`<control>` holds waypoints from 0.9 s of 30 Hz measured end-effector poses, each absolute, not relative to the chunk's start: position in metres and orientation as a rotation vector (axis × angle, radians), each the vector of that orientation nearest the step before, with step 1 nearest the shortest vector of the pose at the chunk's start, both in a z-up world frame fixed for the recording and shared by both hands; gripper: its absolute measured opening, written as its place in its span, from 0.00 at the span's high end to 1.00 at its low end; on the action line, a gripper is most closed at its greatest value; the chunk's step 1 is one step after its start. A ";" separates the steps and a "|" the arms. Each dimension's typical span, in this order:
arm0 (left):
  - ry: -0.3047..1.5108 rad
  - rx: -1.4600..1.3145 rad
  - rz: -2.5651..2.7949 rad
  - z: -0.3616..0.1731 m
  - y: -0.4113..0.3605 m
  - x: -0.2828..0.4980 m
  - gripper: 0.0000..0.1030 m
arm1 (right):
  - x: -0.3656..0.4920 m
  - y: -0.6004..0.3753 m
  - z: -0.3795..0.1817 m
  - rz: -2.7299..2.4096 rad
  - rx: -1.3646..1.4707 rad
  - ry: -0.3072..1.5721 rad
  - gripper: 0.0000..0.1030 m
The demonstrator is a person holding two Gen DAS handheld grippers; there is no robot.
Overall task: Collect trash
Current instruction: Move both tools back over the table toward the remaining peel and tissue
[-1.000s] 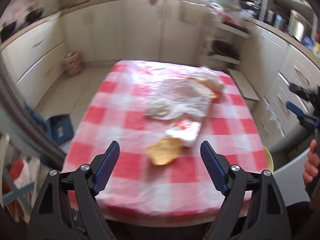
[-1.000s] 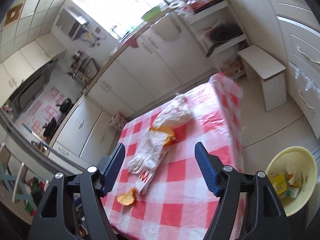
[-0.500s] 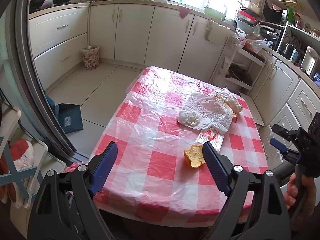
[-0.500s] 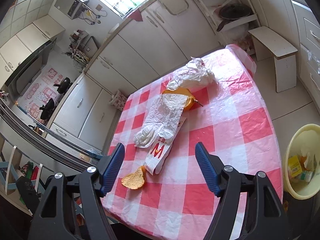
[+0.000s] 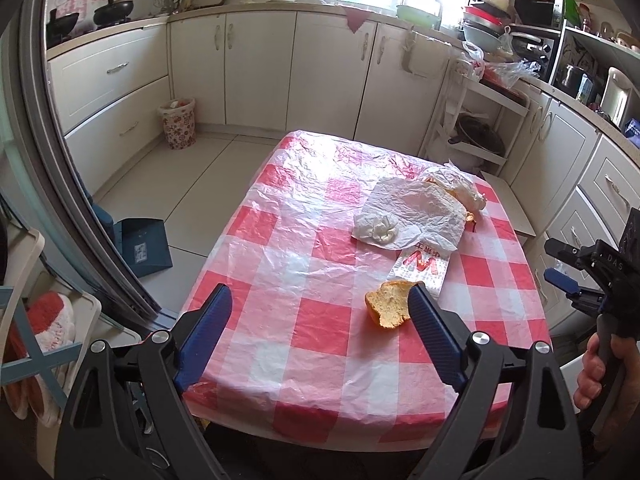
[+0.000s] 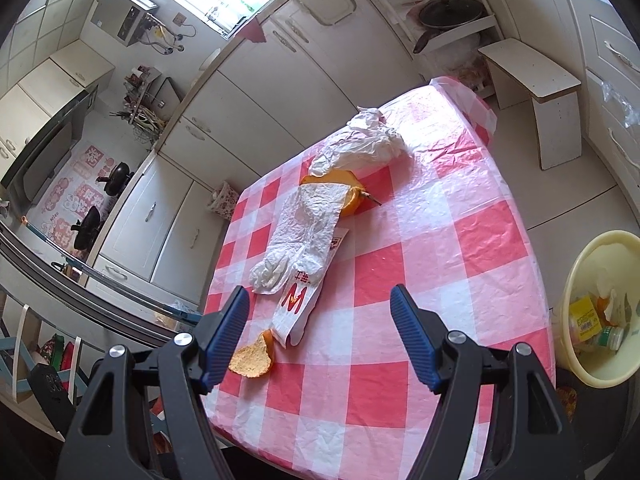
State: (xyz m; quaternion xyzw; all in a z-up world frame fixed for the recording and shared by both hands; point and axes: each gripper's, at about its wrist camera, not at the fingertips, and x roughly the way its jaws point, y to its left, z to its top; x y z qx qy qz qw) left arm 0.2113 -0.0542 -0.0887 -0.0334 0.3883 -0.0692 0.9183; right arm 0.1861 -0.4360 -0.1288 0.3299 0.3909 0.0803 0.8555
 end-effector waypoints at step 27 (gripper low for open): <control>1.089 -0.163 -0.298 -0.136 -0.062 0.249 0.15 | 0.179 -0.449 -0.123 0.169 0.667 0.806 0.32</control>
